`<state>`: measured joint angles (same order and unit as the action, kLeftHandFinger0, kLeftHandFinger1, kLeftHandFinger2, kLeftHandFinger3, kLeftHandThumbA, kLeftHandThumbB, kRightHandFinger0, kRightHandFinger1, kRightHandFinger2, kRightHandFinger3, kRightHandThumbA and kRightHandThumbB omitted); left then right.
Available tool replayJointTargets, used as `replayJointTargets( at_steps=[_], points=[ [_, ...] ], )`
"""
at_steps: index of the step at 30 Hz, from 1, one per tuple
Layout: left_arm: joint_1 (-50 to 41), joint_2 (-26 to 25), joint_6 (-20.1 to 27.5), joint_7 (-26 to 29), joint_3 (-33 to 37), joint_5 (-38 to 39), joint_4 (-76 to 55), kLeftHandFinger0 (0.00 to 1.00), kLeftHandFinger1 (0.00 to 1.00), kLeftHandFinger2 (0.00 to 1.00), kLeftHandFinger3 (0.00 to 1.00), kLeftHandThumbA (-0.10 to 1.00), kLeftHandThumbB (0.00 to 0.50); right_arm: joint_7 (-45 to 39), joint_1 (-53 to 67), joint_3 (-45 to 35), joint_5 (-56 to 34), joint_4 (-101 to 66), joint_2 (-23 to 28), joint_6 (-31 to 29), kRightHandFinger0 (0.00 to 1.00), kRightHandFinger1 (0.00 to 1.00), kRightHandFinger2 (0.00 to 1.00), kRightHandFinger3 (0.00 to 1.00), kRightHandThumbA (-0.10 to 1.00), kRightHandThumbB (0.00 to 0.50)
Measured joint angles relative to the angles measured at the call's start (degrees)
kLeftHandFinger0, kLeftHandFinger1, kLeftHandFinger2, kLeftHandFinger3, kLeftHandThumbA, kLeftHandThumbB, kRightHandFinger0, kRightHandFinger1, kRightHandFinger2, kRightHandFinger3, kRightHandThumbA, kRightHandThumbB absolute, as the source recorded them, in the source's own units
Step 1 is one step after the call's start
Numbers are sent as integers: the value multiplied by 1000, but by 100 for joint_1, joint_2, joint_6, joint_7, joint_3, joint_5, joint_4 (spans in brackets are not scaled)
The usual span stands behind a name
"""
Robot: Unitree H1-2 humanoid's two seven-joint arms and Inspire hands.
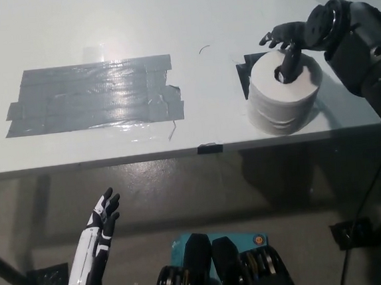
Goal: A toilet paper roll is kept on the black spot on the desk infront of the robot and the robot inserts its right thumb into the hole in the centre to grab the roll. Then it passes the roll to a person.
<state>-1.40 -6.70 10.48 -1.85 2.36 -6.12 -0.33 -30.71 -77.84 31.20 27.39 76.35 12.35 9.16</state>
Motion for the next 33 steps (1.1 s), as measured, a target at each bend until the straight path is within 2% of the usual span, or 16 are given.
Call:
replayJointTargets(
  at_steps=[2,3,4,5,6,9,12,13,16,19,20,21,23,26,28,33],
  points=[
    [1,-2,0,0,1,0,-7,1000,1000,1000,1000,968,184,65,53,38,44,22,-55,-4,1000,1000,1000,1000,683,268],
    [2,-3,0,0,2,-1,-7,1000,1000,1000,1000,967,184,82,71,68,64,30,-68,-5,1000,1000,1000,1000,338,224],
    [2,-9,1,0,4,-5,-7,1000,1000,1000,1000,966,184,132,123,103,98,50,-100,-3,528,537,528,1000,17,139],
    [3,-13,1,0,4,-6,-7,1000,1000,1000,1000,965,183,186,154,100,108,65,-114,7,278,354,464,1000,-64,171],
    [4,-17,1,1,4,-6,-7,1000,1000,1000,1000,966,184,221,162,100,115,67,-117,15,14,87,266,760,-99,110],
    [8,-31,0,0,5,-12,-14,1000,1000,1000,1000,978,198,351,189,233,195,59,-117,5,170,417,593,1000,-100,120],
    [10,-37,-1,0,6,-15,-41,1000,1000,1000,1000,979,197,488,224,390,290,55,-119,-7,233,608,789,1000,-100,153],
    [11,-37,-1,0,6,-15,-52,1000,1000,1000,1000,980,195,530,234,418,305,55,-119,-9,262,658,855,885,-100,159],
    [11,-38,-1,0,6,-15,-60,1000,1000,1000,1000,980,191,604,253,439,328,57,-118,-14,269,616,790,1000,-100,159],
    [33,-41,-1,0,5,-15,-60,1000,1000,1000,1000,975,189,643,266,387,320,60,-110,-41,254,595,664,581,-100,176],
    [43,-41,-1,1,4,-14,-60,1000,1000,1000,1000,975,189,648,276,344,307,61,-103,-61,251,602,635,555,-100,177],
    [51,-41,-1,1,4,-15,-61,1000,1000,1000,1000,977,180,657,289,285,290,61,-86,-95,243,594,591,346,-100,196],
    [63,-41,-1,1,4,-15,-61,1000,1000,1000,1000,975,169,672,314,161,258,59,-50,-143,238,648,688,298,-100,218],
    [95,-44,-1,2,0,-16,-60,1000,1000,1000,1000,970,161,765,403,-465,9,61,43,-178,172,666,963,602,-100,226],
    [101,-44,-4,2,0,-16,-60,1000,1000,1000,1000,973,161,797,473,-884,-169,61,99,-170,138,583,920,924,-100,251],
    [234,-35,-6,4,2,-16,17,1000,1000,1000,1000,1000,179,874,712,-2147,-718,76,272,-88,155,616,1000,1000,-100,196]
  ],
)
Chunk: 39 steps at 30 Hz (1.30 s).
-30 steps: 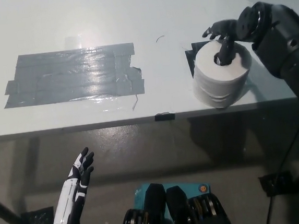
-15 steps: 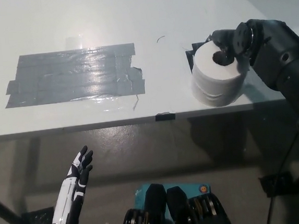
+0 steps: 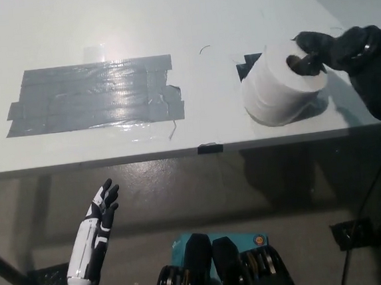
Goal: A toilet paper roll is kept on the black spot on the desk infront of the robot and the robot inserts its right thumb into the hole in the centre to grab the roll. Then it passes the roll to a person.
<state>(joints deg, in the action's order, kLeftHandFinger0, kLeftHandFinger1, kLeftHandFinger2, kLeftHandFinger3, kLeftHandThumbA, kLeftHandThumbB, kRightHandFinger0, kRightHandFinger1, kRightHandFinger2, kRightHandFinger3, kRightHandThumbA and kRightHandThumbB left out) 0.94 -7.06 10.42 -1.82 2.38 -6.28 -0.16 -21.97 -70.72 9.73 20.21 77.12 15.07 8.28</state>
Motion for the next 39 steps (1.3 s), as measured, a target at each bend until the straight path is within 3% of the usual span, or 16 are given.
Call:
replayJointTargets(
  at_steps=[6,8,10,12,14,17,21,22,28,32,39],
  points=[
    [311,15,-5,2,2,0,104,1000,1000,1000,1000,994,156,-2,351,-1283,-659,-3,81,30,65,531,982,1000,-100,160],
    [419,23,-7,3,2,0,118,1000,1000,1000,1000,993,150,-8,466,-1644,-873,0,85,51,0,472,892,1000,-100,152],
    [517,33,-7,5,2,0,135,1000,1000,1000,1000,988,126,-21,584,-2044,-1110,12,85,81,0,398,802,922,-100,183],
    [597,39,-7,5,2,-1,163,1000,1000,1000,1000,986,123,-58,687,-2390,-1319,52,84,103,0,407,846,1000,-100,147],
    [658,38,-7,6,2,-1,210,1000,1000,1000,1000,988,126,-112,764,-2737,-1549,57,85,131,0,371,808,1000,-100,136],
    [736,40,-10,6,2,-2,243,1000,1000,1000,1000,998,151,-186,833,-3218,-1851,67,89,258,0,292,748,1000,-100,77],
    [813,44,-14,6,2,-3,243,1000,1000,1000,1000,994,143,-359,925,-3727,-2242,-17,83,436,0,315,712,1000,-100,111],
    [824,46,-18,7,2,-4,243,1000,1000,1000,1000,997,141,-402,956,-3825,-2341,-68,78,480,0,354,739,1000,-100,99],
    [884,64,-24,7,4,-6,242,1000,1000,1000,1000,984,138,-626,1212,-4156,-2882,-1024,-143,861,0,365,753,1000,-100,87],
    [879,73,-32,6,8,-6,242,1000,1000,1000,1000,1000,140,-642,1451,-4177,-3182,-1927,-419,1146,0,341,748,1000,-100,88],
    [859,70,-58,7,8,-14,242,1000,1000,1000,1000,1000,142,-557,1854,-3895,-3753,-3261,-786,1418,0,426,813,1000,-100,101]
  ],
)
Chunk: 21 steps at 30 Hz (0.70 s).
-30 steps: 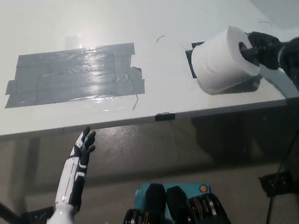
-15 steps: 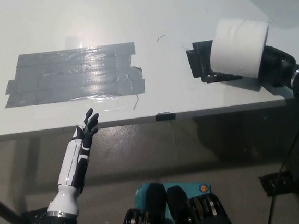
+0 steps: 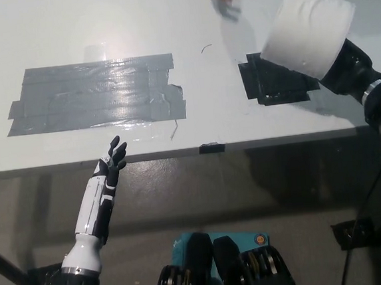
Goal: A toilet paper roll is kept on the black spot on the desk infront of the robot and the robot inserts its right thumb into the hole in the centre to grab the roll. Then it passes the roll to a person.
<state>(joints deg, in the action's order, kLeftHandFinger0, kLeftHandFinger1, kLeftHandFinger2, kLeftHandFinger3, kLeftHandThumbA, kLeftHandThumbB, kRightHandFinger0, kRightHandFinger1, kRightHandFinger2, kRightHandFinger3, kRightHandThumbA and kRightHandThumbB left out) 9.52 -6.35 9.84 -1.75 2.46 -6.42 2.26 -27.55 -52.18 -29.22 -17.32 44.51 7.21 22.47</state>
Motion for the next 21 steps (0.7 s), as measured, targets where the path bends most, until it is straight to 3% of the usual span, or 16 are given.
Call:
replayJointTargets(
  at_steps=[3,6,12,17,19,21],
  points=[
    [-2,1,-5,0,0,0,0,1000,1000,1000,1000,1000,139,92,125,208,-256,-474,-79,77,0,421,799,985,-100,97],
    [-10,1,-7,0,0,0,0,1000,1000,1000,1000,988,135,239,211,448,-553,-1039,-130,157,0,462,849,1000,-100,79],
    [-84,0,-11,-1,1,-1,-1,1000,1000,1000,1000,992,139,542,272,831,-1079,-1779,-97,237,0,474,869,1000,-100,90],
    [-106,-2,-8,-1,14,-41,-5,1000,1000,1000,1000,1000,141,798,258,1384,-1575,-2021,117,326,0,474,855,1000,-100,84],
    [-119,-15,-5,-1,26,-94,-34,1000,1000,1000,1000,1000,150,957,152,1742,-1751,-2011,301,374,0,461,834,1000,-100,103],
    [-129,-19,-5,-1,29,-113,-47,1000,1000,1000,1000,1000,148,1049,-61,1971,-1782,-1904,444,403,0,469,873,1000,-100,106]
  ],
)
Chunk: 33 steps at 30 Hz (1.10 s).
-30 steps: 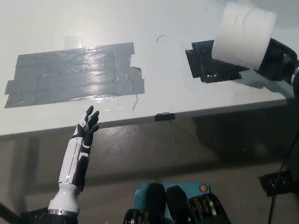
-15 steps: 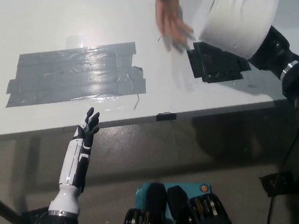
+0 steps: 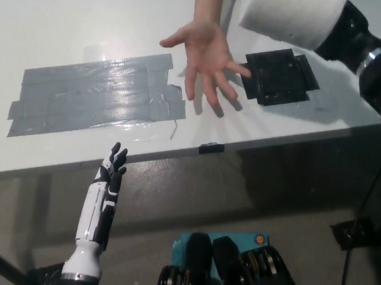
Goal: A toilet paper roll is kept on the black spot on the desk infront of the robot and the robot inserts its right thumb into the hole in the centre to grab the roll. Then it passes the roll to a person.
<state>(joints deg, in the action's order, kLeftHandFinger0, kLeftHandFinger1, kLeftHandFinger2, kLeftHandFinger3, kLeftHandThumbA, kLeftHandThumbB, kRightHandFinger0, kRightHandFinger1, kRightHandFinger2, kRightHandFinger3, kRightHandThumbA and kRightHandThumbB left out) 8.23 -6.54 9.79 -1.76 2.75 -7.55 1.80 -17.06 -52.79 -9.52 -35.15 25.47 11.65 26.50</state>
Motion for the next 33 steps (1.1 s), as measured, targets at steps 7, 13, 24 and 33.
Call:
replayJointTargets(
  at_steps=[7,13,24,33],
  points=[
    [-5,-8,-2,-2,7,-45,-13,1000,1000,1000,1000,1000,158,308,-872,758,271,756,262,25,14,566,937,1000,-100,150],
    [-4,-11,-6,-2,11,-60,-69,1000,1000,1000,1000,1000,160,317,-1480,1514,1010,1624,311,13,126,620,990,1000,-100,189],
    [-3,-11,-33,-3,11,-63,-70,1000,1000,1000,1000,993,158,367,-1917,3100,2398,3103,295,-389,145,594,891,754,-100,181],
    [0,-24,-60,-8,24,-69,-205,1000,1000,1000,1000,976,176,450,-2345,3634,3351,3680,216,-923,177,732,1000,987,-100,178]
  ],
)
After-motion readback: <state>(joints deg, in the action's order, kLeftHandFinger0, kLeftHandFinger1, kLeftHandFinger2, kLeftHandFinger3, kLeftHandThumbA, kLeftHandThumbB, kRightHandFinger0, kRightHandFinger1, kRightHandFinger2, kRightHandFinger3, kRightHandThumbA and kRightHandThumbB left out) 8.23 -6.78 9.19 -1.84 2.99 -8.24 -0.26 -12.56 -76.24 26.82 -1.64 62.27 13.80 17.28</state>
